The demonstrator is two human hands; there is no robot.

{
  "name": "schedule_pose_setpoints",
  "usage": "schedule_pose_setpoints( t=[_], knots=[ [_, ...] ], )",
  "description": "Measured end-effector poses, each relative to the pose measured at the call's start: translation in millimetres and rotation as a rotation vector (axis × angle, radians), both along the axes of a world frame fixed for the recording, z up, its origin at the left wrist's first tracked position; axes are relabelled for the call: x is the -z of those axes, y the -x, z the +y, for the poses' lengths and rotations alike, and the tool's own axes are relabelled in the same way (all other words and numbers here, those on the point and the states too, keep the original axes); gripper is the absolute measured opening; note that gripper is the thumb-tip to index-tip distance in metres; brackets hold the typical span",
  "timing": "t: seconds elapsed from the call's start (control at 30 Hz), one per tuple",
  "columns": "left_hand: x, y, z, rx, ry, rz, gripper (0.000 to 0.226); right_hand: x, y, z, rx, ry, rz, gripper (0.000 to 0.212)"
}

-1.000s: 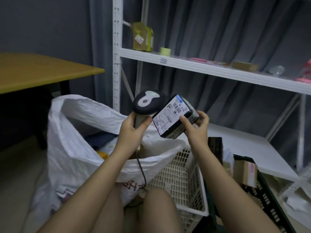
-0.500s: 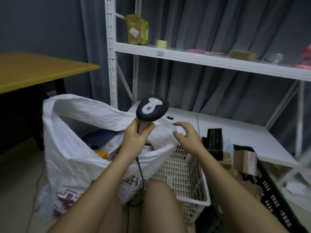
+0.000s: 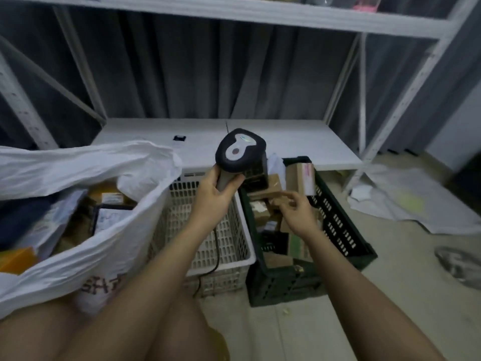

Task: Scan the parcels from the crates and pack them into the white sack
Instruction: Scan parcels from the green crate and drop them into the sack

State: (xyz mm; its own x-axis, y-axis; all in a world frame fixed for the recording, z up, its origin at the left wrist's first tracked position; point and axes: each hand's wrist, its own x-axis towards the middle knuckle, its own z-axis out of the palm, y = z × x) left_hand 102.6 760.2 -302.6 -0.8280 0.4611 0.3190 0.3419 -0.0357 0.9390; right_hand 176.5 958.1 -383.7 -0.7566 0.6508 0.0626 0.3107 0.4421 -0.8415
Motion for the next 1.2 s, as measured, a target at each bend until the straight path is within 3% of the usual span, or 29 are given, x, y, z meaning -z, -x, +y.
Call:
schedule_pose_setpoints(
  t=[0.4, 0.63, 0.73, 0.83, 0.93, 1.0, 1.1, 1.2],
  knots=[
    [132.3, 6.8, 63.4, 0.088, 0.153, -0.371, 0.029, 137.0, -15.0, 84.1, 0.129, 0.070, -0.414, 0.036],
    [163.7, 23.9, 63.1, -0.070, 0.145, -0.549, 0.014, 126.8, 81.7, 70.7, 0.086, 0.242, -0.125, 0.047],
    [163.2, 41.0, 61.0, -0.103, 0.125, -0.547, 0.017, 110.0, 134.1, 68.9, 0.111, 0.274, -0.029, 0.068],
    [165.2, 52.4, 57.7, -0.136, 0.090, -0.586, 0.020, 98.6, 174.6, 69.4, 0.134, 0.063, -0.128, 0.092],
    [167.2, 61.8, 57.7, -0.163, 0.082, -0.575, 0.022, 94.1, 207.4, 65.4, 0.057, -0.356, -0.270, 0.098],
    [168.5, 65.3, 57.0, -0.166, 0.087, -0.548, 0.023, 97.5, 222.8, 62.4, -0.020, -0.511, -0.409, 0.097],
    [170.0, 67.4, 54.7, -0.169, 0.072, -0.542, 0.023, 110.2, 230.1, 62.9, 0.052, -0.474, -0.513, 0.093],
    [171.0, 72.3, 51.2, -0.175, 0.044, -0.545, 0.023, 114.5, 227.5, 67.8, 0.159, -0.387, -0.412, 0.084]
  ],
)
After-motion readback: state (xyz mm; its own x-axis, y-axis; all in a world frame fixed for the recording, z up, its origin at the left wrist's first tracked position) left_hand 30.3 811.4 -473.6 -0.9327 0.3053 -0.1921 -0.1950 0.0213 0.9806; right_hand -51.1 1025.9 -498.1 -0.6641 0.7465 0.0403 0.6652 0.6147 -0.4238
